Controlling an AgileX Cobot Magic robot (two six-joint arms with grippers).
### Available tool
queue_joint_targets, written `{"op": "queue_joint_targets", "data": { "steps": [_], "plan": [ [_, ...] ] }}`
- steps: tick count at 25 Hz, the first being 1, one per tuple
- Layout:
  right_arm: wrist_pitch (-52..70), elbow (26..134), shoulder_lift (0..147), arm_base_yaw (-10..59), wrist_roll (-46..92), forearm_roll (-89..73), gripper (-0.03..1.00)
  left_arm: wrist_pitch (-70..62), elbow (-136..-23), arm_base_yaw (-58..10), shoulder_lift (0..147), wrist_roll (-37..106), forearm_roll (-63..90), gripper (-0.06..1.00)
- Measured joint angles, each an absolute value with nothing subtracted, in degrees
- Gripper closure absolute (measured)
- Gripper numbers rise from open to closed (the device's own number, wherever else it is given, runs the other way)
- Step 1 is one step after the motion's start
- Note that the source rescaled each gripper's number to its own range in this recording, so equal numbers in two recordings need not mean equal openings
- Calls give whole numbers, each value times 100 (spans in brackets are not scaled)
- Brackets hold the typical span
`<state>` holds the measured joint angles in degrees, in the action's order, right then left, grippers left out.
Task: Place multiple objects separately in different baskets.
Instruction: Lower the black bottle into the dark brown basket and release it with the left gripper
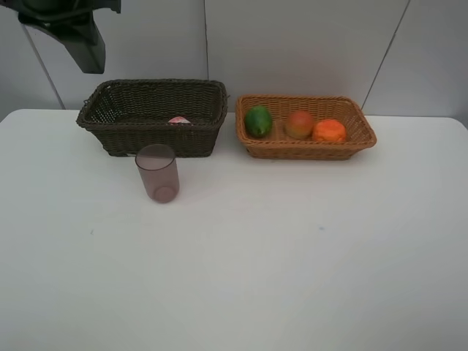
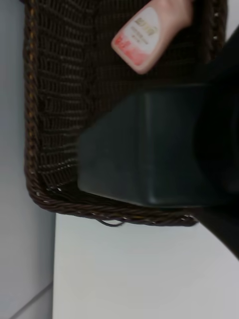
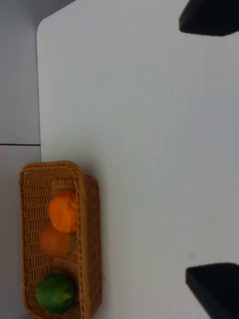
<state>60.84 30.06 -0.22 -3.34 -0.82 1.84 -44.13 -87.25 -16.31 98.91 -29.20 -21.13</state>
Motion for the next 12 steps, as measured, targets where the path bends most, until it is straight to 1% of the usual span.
{"op": "queue_joint_targets", "data": {
  "steps": [6,12],
  "plan": [
    [6084,3006,-22,-334,-82,184,-2,-3442,-8725,-1615,10471,-2909,-2327,48],
    [6084,3006,-22,-334,-82,184,-2,-3404,-8725,-1615,10780,-2909,-2347,48]
  ]
}}
